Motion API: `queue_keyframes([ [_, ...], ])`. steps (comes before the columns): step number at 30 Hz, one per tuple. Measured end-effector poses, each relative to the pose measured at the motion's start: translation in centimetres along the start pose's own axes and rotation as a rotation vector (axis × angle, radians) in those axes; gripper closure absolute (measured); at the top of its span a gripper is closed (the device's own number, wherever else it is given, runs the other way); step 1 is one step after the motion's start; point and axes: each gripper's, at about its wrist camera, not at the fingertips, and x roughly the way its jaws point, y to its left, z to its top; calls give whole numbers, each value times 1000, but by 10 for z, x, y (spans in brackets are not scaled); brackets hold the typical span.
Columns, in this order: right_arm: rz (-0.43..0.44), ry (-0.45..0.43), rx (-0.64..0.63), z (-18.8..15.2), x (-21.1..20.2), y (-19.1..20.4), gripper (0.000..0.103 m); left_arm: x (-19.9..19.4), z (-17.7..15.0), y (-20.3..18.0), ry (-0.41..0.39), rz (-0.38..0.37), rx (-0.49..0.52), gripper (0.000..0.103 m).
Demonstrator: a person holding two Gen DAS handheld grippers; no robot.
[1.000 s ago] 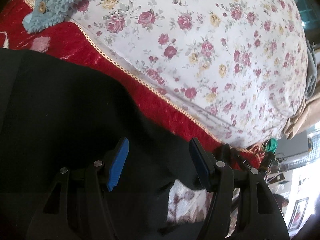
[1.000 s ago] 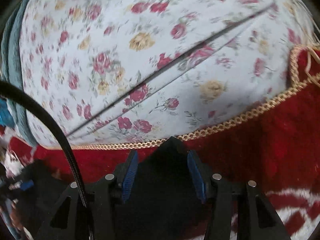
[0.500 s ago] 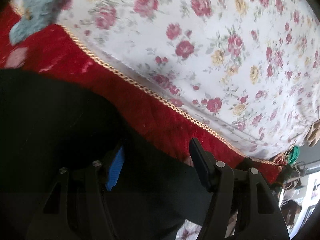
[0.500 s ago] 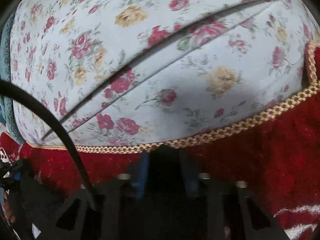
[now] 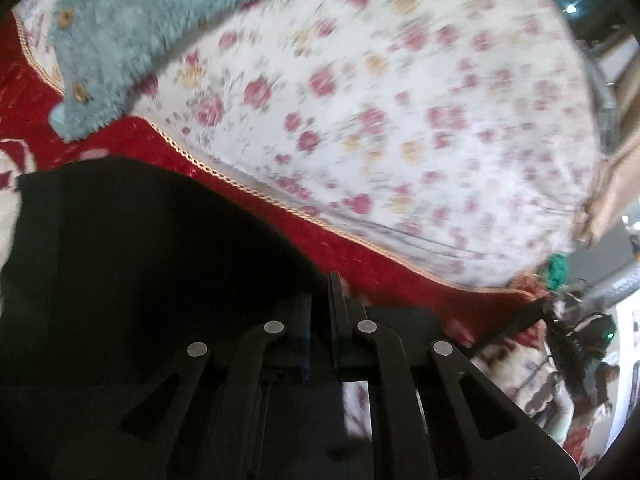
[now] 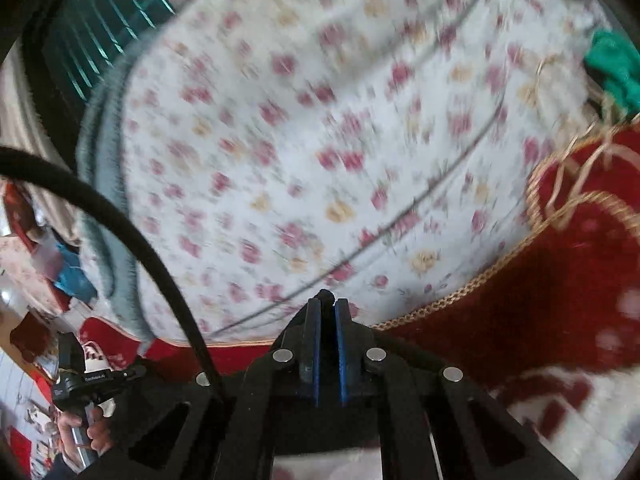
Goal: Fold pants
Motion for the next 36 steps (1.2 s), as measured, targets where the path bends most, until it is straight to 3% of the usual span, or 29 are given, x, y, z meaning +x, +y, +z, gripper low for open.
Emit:
queue_keyframes([
  [5, 16, -101, 18, -42, -77, 18, 99, -73, -44, 2, -81, -39, 40, 97],
  [7, 37, -137, 74, -65, -103, 14, 99, -85, -68, -1, -92, -47, 54, 97],
  [9, -1, -153, 101, -94, -132, 4, 99, -88, -97, 2, -91, -26, 73, 97],
  [13, -108, -52, 139, -151, -146, -9, 99, -67, -129, 17, -64, 62, 106, 97],
  [16, -39, -8, 205, -174, -136, -6, 92, -57, -132, 31, -43, 67, 44, 97],
  [18, 10, 7, 243, -175, -118, -3, 68, -57, -128, 33, -42, 60, 16, 98],
  [19, 41, 22, 279, -173, -105, -4, 46, -58, -126, 31, -49, 60, 15, 98],
  [21, 98, 62, 385, -170, -72, -11, 43, -62, -123, 26, -62, 61, 24, 98],
  [25, 71, 123, 558, -169, -14, -29, 43, -67, -116, 21, -71, 53, 33, 98],
  [28, -12, 99, 517, -159, 3, -20, 45, -66, -108, 21, -82, 58, 25, 98],
  [29, -7, 85, 521, -155, 9, -20, 52, -65, -106, 22, -82, 61, 18, 98],
  [30, 33, 83, 551, -154, 19, -23, 63, -64, -104, 22, -83, 60, 7, 98],
  [31, 71, 93, 603, -156, 30, -29, 87, -63, -101, 23, -88, 59, -1, 98],
  [32, 85, 97, 645, -160, 36, -34, 98, -63, -99, 23, -97, 58, -10, 98],
  [36, 133, -6, 580, -152, 3, -21, 98, -65, -90, 23, -106, 35, -51, 98],
])
